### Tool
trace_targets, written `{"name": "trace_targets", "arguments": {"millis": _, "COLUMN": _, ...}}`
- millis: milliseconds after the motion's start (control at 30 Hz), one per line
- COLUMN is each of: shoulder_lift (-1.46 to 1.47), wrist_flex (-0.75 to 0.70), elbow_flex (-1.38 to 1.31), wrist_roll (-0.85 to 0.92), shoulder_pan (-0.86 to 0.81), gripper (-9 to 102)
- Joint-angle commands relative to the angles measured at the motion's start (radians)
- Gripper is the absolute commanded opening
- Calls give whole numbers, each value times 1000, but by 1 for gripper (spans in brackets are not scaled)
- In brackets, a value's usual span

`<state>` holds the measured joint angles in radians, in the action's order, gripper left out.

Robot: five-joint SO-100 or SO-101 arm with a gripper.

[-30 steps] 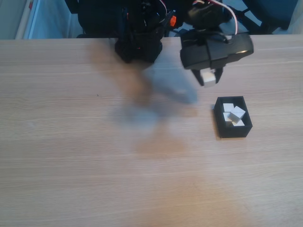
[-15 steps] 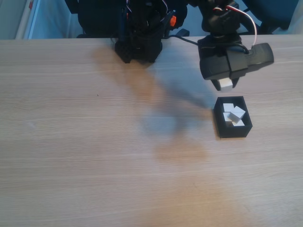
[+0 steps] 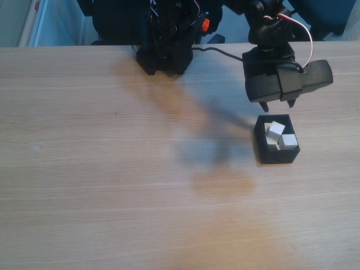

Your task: Pick blocks and place them in the box.

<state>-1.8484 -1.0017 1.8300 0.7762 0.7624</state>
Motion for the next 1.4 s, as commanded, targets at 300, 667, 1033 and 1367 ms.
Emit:
{"name": "trace_targets", "arguments": {"millis": 300, "shoulder_lift": -267, "wrist_flex": 26, "elbow_flex": 261, "wrist_roll": 252, "shoulder_pan": -156, "gripper": 0}}
{"name": "trace_targets", "arguments": {"millis": 667, "shoulder_lift": -747, "wrist_flex": 130, "elbow_flex": 795, "wrist_roll": 727, "shoulder_pan": -488, "gripper": 0}}
{"name": "trace_targets", "arguments": {"millis": 1033, "shoulder_lift": -1281, "wrist_flex": 23, "elbow_flex": 1267, "wrist_roll": 825, "shoulder_pan": -614, "gripper": 0}}
{"name": "trace_targets", "arguments": {"millis": 1367, "shoulder_lift": -1525, "wrist_flex": -407, "elbow_flex": 1381, "wrist_roll": 742, "shoulder_pan": -646, "gripper": 0}}
